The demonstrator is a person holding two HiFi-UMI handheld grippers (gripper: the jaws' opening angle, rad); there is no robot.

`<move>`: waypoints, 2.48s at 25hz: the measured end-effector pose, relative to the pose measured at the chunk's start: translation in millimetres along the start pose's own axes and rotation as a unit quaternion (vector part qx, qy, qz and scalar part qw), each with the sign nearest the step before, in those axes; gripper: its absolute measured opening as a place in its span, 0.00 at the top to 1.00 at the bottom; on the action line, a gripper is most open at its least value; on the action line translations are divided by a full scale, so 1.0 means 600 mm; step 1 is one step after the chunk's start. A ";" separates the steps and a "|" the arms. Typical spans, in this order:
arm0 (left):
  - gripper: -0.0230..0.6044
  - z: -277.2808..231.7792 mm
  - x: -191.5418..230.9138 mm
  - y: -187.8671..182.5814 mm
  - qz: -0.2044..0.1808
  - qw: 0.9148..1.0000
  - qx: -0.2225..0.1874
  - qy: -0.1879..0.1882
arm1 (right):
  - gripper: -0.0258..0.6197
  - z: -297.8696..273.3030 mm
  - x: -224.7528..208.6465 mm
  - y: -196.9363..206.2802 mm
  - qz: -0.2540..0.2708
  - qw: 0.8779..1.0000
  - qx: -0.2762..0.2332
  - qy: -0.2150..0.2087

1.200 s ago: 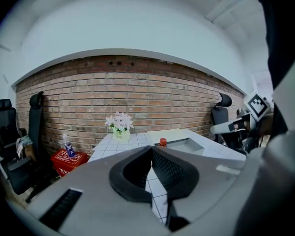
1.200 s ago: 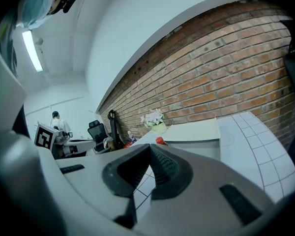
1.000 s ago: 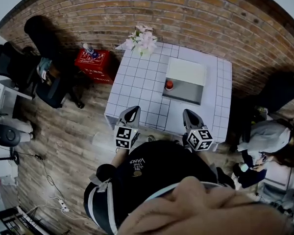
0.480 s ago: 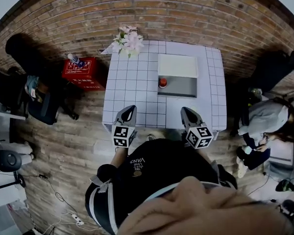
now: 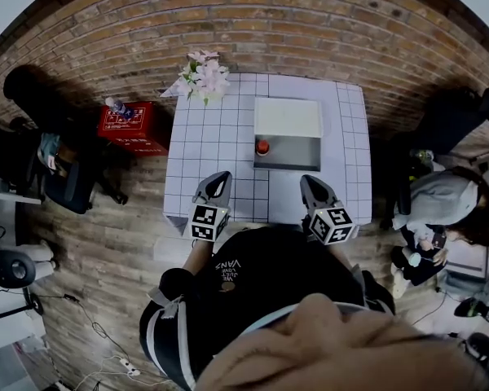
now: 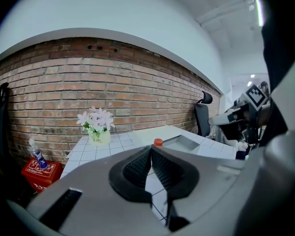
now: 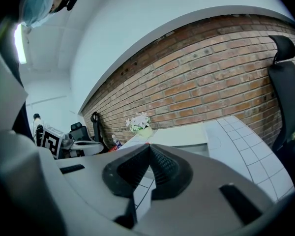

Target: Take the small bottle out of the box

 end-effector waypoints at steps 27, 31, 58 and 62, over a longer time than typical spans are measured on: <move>0.82 -0.187 -0.042 -0.016 -0.049 0.996 0.044 0.060 | 0.96 0.003 -0.130 -0.006 -0.024 0.999 0.011 0.038; 0.72 -0.210 -0.049 -0.013 -0.060 0.994 0.056 0.067 | 0.96 0.009 -0.147 -0.005 -0.028 0.998 0.012 0.047; 0.52 -0.309 -0.060 0.072 -0.212 0.948 0.219 0.086 | 0.96 0.016 -0.207 -0.001 -0.046 0.996 0.020 0.068; 0.52 -0.316 -0.061 0.082 -0.223 0.940 0.240 0.096 | 0.96 0.013 -0.208 -0.001 -0.048 0.996 0.020 0.067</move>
Point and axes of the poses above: the fingertips, and each gripper's own axes: z backward along the fingers, x to its left, y out of its underside, the point moved 2 cm from there along z, backward along the fingers, and after that the axes turned 4 degrees about z, right-handed, at the moved point
